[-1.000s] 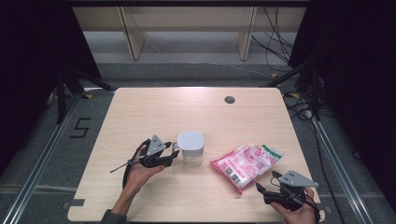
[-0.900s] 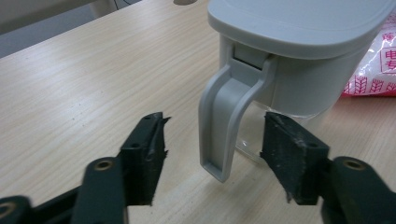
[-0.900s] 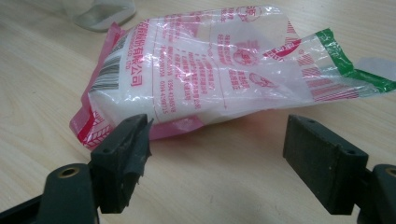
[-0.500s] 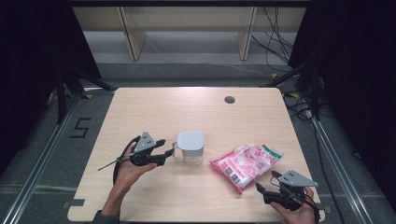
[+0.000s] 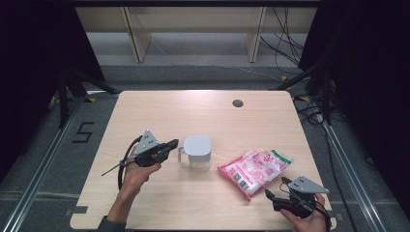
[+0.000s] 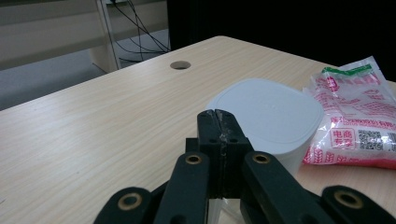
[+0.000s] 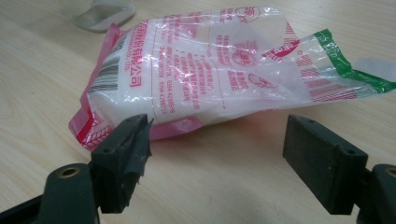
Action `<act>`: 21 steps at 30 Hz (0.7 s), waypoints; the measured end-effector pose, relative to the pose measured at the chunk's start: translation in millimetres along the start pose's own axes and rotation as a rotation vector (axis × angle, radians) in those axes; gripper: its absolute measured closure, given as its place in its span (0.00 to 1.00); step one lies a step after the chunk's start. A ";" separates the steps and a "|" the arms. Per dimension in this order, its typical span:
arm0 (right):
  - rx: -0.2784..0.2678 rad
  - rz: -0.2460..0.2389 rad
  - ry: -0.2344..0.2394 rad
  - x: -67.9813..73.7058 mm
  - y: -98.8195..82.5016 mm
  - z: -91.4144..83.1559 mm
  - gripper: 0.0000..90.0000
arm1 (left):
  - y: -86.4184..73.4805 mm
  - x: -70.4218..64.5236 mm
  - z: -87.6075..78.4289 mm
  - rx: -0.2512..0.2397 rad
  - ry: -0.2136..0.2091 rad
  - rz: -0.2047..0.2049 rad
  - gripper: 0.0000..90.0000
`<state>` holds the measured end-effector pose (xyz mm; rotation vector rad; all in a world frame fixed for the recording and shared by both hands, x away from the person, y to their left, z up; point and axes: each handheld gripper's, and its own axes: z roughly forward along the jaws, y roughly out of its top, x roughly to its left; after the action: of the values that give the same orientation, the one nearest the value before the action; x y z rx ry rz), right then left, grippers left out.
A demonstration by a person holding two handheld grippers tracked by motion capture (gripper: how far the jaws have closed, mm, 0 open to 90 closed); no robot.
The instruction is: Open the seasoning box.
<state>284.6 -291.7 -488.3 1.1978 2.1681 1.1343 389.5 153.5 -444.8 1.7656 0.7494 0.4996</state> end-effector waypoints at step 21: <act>-0.041 -0.033 0.012 6.8 9.4 2.5 0.29 | 0.9 -2.7 15.5 0.018 -0.046 0.001 0.98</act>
<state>287.3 -282.1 -482.0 1.1361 2.1546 1.1695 398.0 140.8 -448.7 1.7882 0.7228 0.4533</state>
